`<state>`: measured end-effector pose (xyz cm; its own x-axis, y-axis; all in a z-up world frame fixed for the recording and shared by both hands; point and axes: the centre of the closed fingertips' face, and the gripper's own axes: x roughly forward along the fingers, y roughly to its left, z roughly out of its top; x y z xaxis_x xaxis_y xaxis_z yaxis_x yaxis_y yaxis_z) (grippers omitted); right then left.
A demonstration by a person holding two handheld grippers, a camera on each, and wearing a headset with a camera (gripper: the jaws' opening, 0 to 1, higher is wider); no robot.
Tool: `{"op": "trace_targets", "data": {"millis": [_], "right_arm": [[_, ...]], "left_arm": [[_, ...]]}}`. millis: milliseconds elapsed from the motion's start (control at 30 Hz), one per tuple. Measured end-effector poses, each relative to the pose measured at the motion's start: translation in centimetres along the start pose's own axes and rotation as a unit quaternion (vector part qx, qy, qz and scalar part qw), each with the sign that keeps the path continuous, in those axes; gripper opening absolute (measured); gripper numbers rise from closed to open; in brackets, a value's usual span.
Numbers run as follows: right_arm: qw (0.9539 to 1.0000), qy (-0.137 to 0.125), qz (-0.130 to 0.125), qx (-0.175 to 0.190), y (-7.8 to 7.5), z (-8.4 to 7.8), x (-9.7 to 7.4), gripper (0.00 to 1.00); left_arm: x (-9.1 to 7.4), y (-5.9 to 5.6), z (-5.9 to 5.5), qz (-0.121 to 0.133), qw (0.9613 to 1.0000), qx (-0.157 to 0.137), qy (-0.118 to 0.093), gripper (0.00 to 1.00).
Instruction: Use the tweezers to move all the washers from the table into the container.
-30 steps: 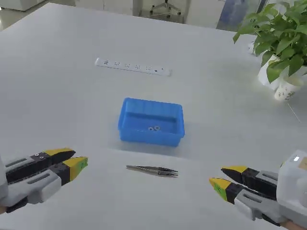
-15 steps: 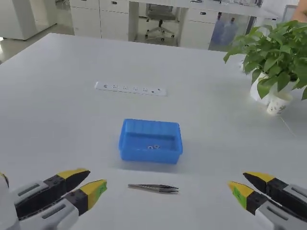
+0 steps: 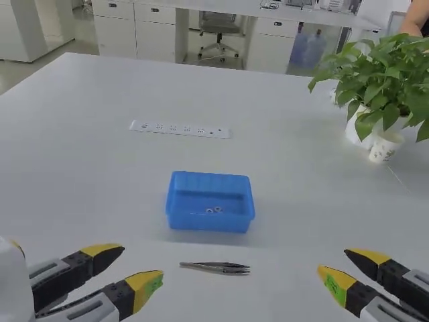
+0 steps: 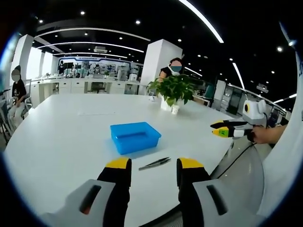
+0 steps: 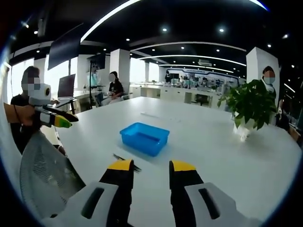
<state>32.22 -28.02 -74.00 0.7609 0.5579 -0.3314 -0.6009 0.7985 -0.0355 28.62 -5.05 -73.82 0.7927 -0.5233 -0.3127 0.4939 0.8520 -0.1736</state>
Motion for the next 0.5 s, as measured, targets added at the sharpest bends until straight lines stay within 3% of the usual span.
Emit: {"op": "trace_targets", "data": {"millis": [167, 500], "right_arm": [[0.9999, 0.009, 0.008, 0.002, 0.3, -0.3, 0.1, 0.32], [0.9996, 0.02, 0.017, 0.006, 0.6, -0.8, 0.2, 0.32]], "left_arm": [[-0.1, -0.4, 0.1, -0.009, 0.9999, -0.009, -0.002, 0.44], [-0.3, -1.4, -1.5, -0.017, 0.9994, -0.006, 0.028, 0.47]]}}
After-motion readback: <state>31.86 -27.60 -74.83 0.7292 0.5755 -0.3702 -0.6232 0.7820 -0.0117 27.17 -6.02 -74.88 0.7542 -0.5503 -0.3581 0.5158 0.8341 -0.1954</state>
